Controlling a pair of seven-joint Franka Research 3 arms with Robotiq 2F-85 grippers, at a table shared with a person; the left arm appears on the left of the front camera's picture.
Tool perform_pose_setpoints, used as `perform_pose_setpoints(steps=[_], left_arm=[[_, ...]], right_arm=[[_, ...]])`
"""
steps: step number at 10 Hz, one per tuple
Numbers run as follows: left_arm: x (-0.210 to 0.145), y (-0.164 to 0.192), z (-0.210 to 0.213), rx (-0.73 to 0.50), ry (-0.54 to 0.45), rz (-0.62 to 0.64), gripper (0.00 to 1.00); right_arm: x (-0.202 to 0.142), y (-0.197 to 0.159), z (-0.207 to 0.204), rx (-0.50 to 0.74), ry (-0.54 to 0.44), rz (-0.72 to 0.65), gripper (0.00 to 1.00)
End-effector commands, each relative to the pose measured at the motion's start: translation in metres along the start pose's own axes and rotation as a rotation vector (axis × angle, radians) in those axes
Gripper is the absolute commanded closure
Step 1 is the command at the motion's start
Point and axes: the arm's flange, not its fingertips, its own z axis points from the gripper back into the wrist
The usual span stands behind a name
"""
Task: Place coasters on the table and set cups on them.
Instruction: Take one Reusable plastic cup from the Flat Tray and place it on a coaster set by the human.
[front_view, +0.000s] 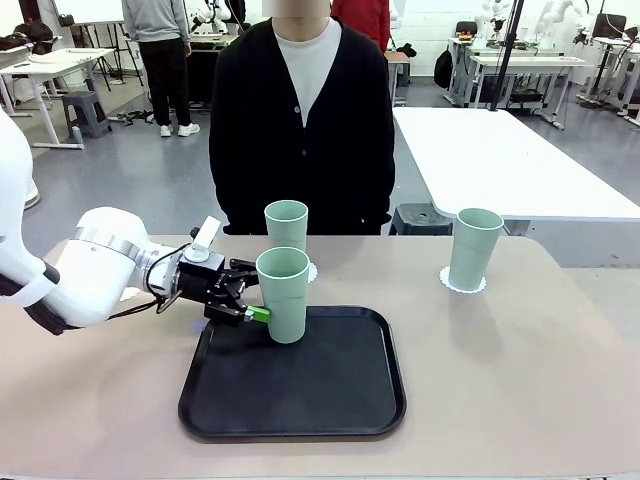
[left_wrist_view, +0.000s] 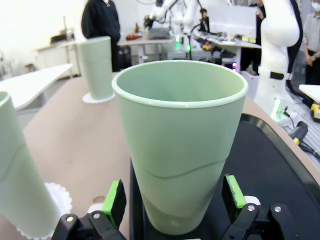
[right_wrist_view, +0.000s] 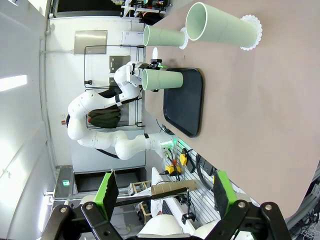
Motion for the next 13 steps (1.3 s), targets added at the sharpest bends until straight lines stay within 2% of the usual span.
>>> perform_pose_setpoints(steps=[1, 7, 10, 11, 13], left_arm=[[-0.004, 0.005, -0.011, -0.014, -0.009, -0.045, 0.00], [-0.004, 0.011, -0.039, -0.050, -0.032, -0.063, 0.00], [-0.005, 0.011, -0.039, -0.069, -0.050, -0.069, 0.78], [-0.004, 0.011, -0.038, -0.071, -0.049, -0.069, 1.00], [-0.004, 0.010, -0.038, -0.067, -0.050, -0.065, 1.00]], right_arm=[[0.000, 0.001, 0.000, 0.010, -0.002, -0.003, 0.00], [0.000, 0.001, 0.000, 0.010, -0.002, -0.003, 0.00], [0.000, 0.001, 0.000, 0.010, -0.002, -0.003, 0.00], [0.000, 0.001, 0.000, 0.010, -0.002, -0.003, 0.00], [0.000, 0.001, 0.000, 0.010, -0.002, -0.003, 0.00]])
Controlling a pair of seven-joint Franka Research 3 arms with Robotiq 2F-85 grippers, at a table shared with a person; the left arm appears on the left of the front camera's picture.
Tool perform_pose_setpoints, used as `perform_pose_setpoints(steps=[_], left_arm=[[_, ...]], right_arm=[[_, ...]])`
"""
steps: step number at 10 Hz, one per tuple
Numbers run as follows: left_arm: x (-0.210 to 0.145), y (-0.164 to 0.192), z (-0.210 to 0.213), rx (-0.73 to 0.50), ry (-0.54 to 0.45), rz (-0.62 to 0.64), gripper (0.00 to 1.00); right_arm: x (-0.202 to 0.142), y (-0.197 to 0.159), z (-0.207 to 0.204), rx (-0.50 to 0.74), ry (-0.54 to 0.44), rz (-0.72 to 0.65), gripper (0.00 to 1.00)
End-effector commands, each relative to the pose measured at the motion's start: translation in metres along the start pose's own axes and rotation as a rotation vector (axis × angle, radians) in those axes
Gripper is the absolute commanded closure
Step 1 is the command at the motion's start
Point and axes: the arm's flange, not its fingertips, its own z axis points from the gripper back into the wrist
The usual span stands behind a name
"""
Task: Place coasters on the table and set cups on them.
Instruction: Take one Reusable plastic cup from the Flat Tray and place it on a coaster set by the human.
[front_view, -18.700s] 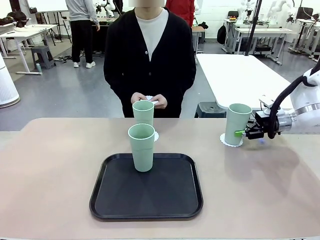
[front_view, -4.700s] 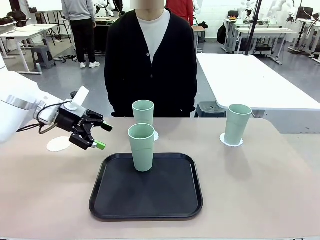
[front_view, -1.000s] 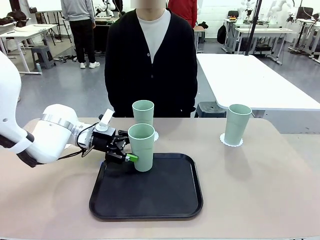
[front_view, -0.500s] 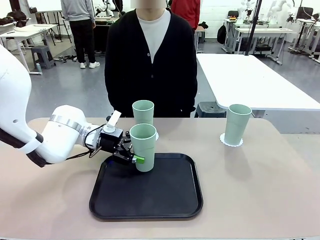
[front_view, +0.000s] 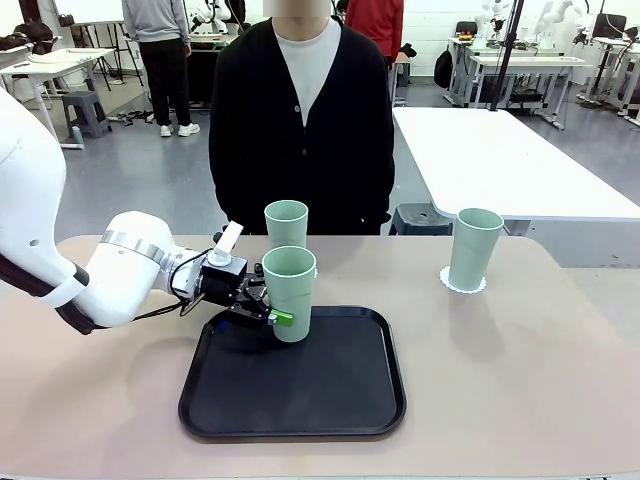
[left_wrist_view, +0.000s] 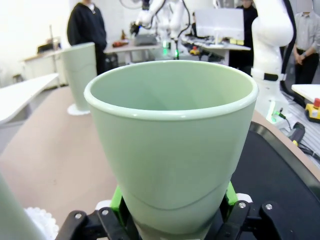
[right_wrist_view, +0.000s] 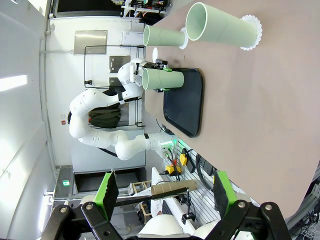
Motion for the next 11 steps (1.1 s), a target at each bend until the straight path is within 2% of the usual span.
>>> perform_pose_setpoints(steps=[1, 2, 4, 6, 8, 10, 11], left_arm=[[0.007, -0.008, 0.003, 0.033, -0.035, 0.017, 1.00], [0.038, -0.026, 0.015, 0.057, -0.092, 0.013, 1.00], [0.119, -0.072, 0.050, 0.084, -0.144, -0.035, 1.00], [0.180, -0.101, 0.079, 0.119, -0.102, -0.058, 1.00], [0.204, -0.111, 0.090, 0.141, -0.050, -0.019, 1.00], [0.207, -0.108, 0.097, 0.171, -0.021, 0.048, 1.00], [0.204, -0.108, 0.099, 0.176, -0.038, 0.064, 1.00]], right_arm=[[0.000, 0.001, 0.000, 0.010, -0.002, -0.003, 0.00], [0.000, 0.001, 0.000, 0.010, -0.002, -0.003, 0.00], [0.000, 0.001, 0.000, 0.010, -0.002, -0.003, 0.00], [0.000, 0.001, 0.000, 0.010, -0.002, -0.003, 0.00], [0.000, 0.001, 0.000, 0.010, -0.002, -0.003, 0.00], [0.000, 0.001, 0.000, 0.010, -0.002, -0.003, 0.00], [0.000, 0.001, 0.000, 0.010, -0.002, -0.003, 0.00]])
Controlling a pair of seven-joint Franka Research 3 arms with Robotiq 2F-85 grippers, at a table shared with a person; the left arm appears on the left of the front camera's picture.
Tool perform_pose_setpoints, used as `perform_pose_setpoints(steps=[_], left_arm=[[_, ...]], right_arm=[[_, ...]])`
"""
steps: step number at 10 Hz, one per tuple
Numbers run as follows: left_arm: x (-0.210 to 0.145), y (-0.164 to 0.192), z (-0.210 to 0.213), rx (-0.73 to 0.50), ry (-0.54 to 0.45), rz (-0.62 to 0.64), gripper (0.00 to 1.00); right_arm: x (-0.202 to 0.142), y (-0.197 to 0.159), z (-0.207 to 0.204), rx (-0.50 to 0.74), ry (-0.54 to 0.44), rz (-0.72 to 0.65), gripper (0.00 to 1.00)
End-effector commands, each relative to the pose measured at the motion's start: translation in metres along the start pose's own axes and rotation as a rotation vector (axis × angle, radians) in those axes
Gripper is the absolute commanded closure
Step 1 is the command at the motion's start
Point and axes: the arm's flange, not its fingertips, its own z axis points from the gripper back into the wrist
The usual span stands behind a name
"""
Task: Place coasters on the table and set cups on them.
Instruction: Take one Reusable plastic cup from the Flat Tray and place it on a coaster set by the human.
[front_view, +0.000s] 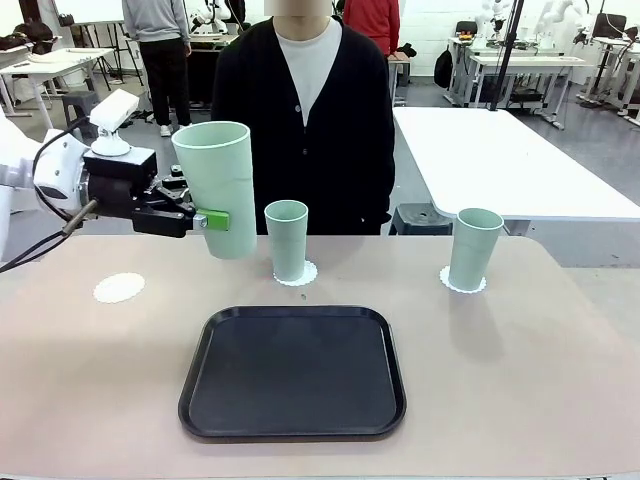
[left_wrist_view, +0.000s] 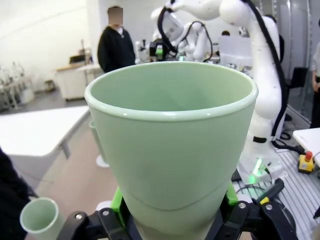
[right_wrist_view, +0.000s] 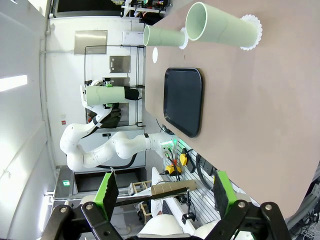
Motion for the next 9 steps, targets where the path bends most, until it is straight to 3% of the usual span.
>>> perform_pose_setpoints(steps=[1, 3, 4, 5, 6, 9], left_arm=[[0.006, -0.002, -0.002, -0.012, -0.009, -0.029, 1.00], [0.006, -0.002, -0.002, -0.012, -0.009, -0.029, 1.00], [0.000, 0.000, 0.000, -0.001, -0.001, -0.001, 0.16], [-0.015, 0.028, 0.009, -0.010, 0.043, 0.011, 0.16], [-0.015, 0.058, 0.035, -0.008, 0.023, -0.021, 0.16], [-0.037, 0.120, 0.134, 0.141, 0.023, -0.008, 0.16]], right_arm=[[0.000, 0.002, 0.001, 0.010, -0.002, -0.002, 0.00], [0.000, 0.002, 0.001, 0.010, -0.002, -0.002, 0.00], [0.000, 0.002, 0.001, 0.010, -0.002, -0.002, 0.00], [0.000, 0.002, 0.001, 0.010, -0.002, -0.002, 0.00], [0.000, 0.002, 0.001, 0.010, -0.002, -0.002, 0.00], [0.000, 0.002, 0.001, 0.010, -0.002, -0.002, 0.00]])
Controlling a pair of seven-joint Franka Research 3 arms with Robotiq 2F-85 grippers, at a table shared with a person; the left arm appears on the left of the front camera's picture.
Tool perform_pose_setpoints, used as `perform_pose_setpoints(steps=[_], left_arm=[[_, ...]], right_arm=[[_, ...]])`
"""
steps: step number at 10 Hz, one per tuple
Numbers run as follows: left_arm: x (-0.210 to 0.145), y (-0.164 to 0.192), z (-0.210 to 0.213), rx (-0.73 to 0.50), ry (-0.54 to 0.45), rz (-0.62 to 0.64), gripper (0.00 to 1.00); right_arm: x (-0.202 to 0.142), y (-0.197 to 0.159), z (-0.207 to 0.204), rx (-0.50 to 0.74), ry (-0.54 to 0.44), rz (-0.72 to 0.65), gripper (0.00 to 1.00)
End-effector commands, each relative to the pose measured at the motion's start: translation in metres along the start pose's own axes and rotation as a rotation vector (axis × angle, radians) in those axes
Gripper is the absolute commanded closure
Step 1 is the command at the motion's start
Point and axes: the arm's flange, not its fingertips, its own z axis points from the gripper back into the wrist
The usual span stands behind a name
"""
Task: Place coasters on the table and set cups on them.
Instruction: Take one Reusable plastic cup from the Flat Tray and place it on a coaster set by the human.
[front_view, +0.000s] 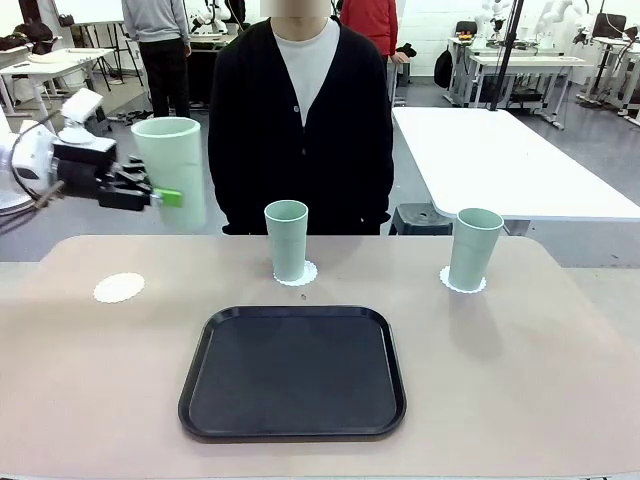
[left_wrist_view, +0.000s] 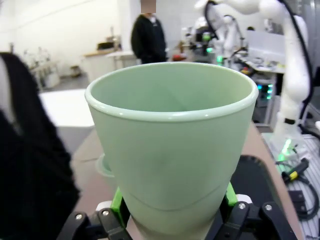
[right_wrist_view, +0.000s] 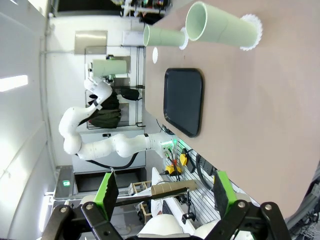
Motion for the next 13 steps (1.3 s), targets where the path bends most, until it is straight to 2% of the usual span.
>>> perform_pose_setpoints(steps=[1, 3, 6, 9, 13], left_arm=[[-0.010, 0.035, 0.036, 0.037, -0.019, -0.014, 0.16], [-0.032, 0.045, 0.071, 0.074, -0.041, -0.005, 0.16], [-0.060, 0.046, 0.111, 0.082, -0.018, -0.016, 0.16], [-0.082, 0.042, 0.135, 0.037, 0.014, -0.046, 0.16], [-0.118, 0.041, 0.147, 0.000, -0.011, -0.025, 0.16]], right_arm=[[0.000, 0.002, 0.000, 0.009, -0.001, -0.002, 0.00], [0.000, 0.002, 0.000, 0.009, -0.001, -0.002, 0.00], [0.000, 0.002, 0.000, 0.009, -0.001, -0.002, 0.00], [0.000, 0.002, 0.000, 0.009, -0.001, -0.002, 0.00], [0.000, 0.002, 0.000, 0.009, -0.001, -0.002, 0.00]])
